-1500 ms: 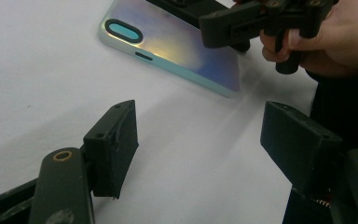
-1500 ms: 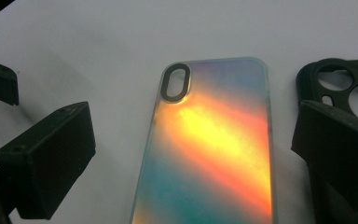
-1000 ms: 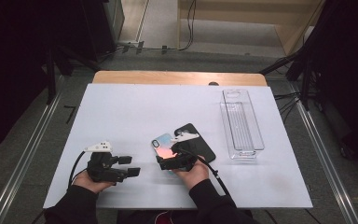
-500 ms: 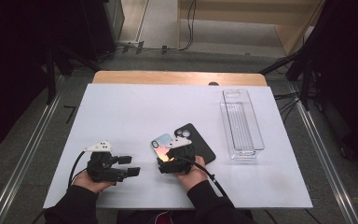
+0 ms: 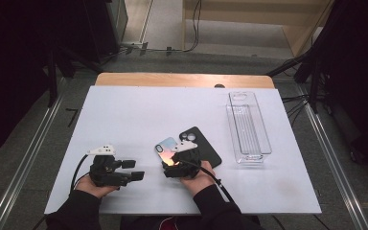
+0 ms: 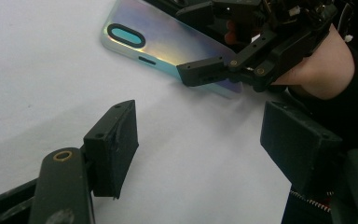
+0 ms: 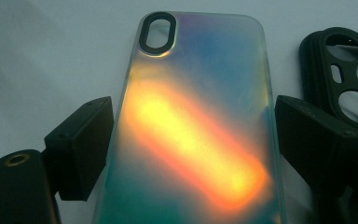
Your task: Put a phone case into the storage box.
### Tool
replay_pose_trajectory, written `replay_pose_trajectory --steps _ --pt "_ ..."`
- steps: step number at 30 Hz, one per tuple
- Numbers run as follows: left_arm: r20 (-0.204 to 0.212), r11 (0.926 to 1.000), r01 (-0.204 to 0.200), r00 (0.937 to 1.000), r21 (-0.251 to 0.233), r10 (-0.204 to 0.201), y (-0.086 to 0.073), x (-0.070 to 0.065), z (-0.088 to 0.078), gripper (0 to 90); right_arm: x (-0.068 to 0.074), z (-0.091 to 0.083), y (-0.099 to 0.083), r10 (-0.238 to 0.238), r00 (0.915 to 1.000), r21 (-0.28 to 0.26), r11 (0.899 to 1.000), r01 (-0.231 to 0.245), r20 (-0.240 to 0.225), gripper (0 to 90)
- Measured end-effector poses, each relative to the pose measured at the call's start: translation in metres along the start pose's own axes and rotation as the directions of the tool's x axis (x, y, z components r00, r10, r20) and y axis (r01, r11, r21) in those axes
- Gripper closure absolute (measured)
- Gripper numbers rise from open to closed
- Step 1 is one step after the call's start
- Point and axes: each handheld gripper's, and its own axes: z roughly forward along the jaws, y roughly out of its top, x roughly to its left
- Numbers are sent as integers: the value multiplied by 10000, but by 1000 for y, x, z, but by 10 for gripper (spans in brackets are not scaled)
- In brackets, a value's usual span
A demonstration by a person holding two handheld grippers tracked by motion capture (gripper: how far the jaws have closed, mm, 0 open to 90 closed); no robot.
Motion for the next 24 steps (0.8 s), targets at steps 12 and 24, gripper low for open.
replay_pose_trajectory --steps 12,24 --pt "83 9998 173 9998 107 -174 2 -2 1 281 -19 -21 13 427 9972 -90 9990 -434 -606 144" --pt "-207 9986 315 9993 431 -306 8 -6 7 281 -45 -57 22 600 9910 -430 9969 -656 -1199 143"
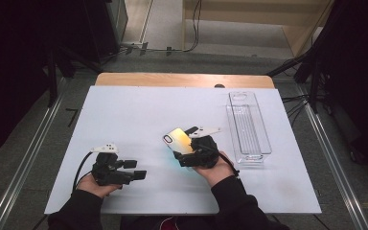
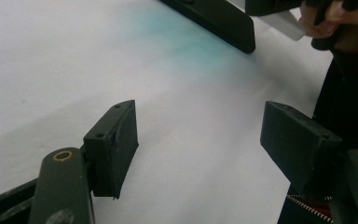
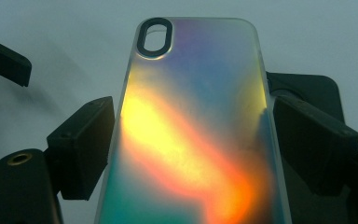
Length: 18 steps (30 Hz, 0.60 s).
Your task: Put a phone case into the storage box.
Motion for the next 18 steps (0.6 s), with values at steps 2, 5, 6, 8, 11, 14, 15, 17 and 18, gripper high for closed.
replay_pose_trajectory --steps 2,5,6,8,11,14,15,17,18 --pt "-5 10000 0 10000 7 0 3 -2 2 281 -5 -5 -1 -18 10000 -110 9999 18 -23 143" --pt "308 10000 85 9995 -52 -84 12 -5 4 288 -16 -14 -2 447 9987 -339 9984 -455 -254 143" --pt "308 10000 85 9995 -52 -84 12 -5 4 297 -16 -14 -2 447 9987 -339 9984 -455 -254 143" --pt "330 9999 28 9995 -99 -25 18 -7 5 297 -19 -15 -3 694 9970 -427 9966 -709 -339 143" --pt "279 9999 -20 9996 -124 23 30 -8 7 296 -21 -15 -4 715 9970 -423 9965 -727 -281 143" --pt "303 9999 36 9995 -123 -32 39 -9 11 295 -23 -14 -6 761 9968 -422 9961 -771 -251 143" --pt "319 9999 69 9995 -94 -66 41 -9 12 295 -23 -14 -6 779 9967 -432 9960 -787 -207 143" --pt "363 9999 92 9993 -92 -89 47 -8 15 295 -25 -13 -7 881 9958 -463 9949 -892 -237 143" --pt "401 9998 185 9990 -50 -183 51 -9 17 296 -25 -13 -8 915 9955 -467 9946 -926 -259 143"
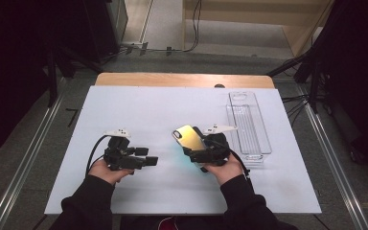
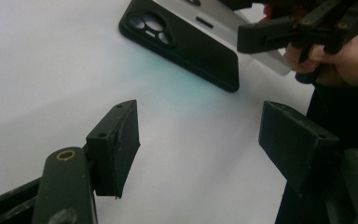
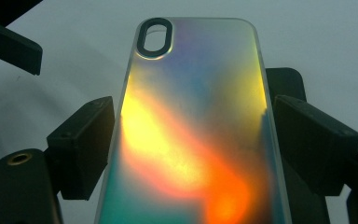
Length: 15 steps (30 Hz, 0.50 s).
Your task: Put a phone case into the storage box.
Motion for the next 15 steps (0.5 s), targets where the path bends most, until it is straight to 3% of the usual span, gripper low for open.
replay_pose_trajectory --steps 6,12,15 --pt "12 9999 74 10000 72 -74 16 -5 6 297 -5 5 -6 709 9972 -47 9975 -710 -228 144" --pt "46 9998 207 9998 -52 -207 32 -8 11 295 -4 6 -7 964 9952 -361 9946 -969 -152 144" --pt "72 9986 502 9987 -140 -501 38 -7 13 294 -1 4 -7 1107 9938 -666 9916 -1109 -69 144"
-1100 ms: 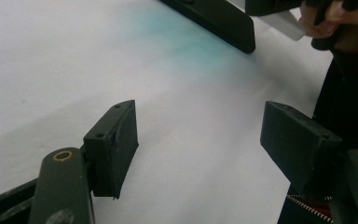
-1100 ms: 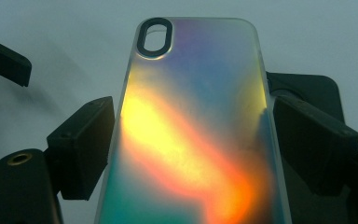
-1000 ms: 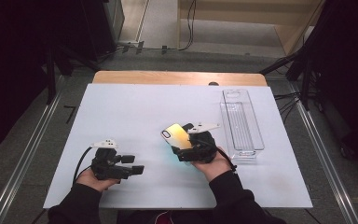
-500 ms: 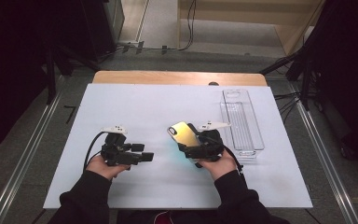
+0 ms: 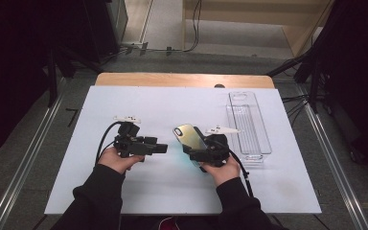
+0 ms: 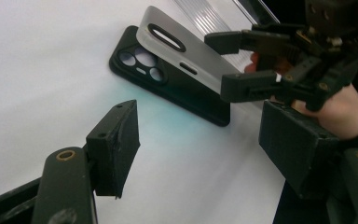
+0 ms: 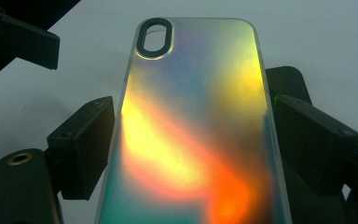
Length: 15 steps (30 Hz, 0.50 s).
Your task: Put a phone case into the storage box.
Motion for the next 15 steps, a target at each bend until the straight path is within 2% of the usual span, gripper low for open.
replay_pose_trajectory --steps 2,6,11,15 --pt "-28 9998 215 9998 -32 -215 4 1 1 294 2 0 -1 48 10000 -175 9998 -47 68 144" --pt "-207 9994 325 9992 -131 -328 12 0 1 295 6 0 -3 292 9995 -553 9981 -287 80 144" --pt "-462 9989 418 9980 -225 -428 20 -3 4 296 12 0 -5 733 9973 -1254 9895 -717 88 144" --pt "-647 9989 448 9969 -118 -455 25 -4 9 296 15 4 -8 976 9952 -1408 9853 -969 -19 144"
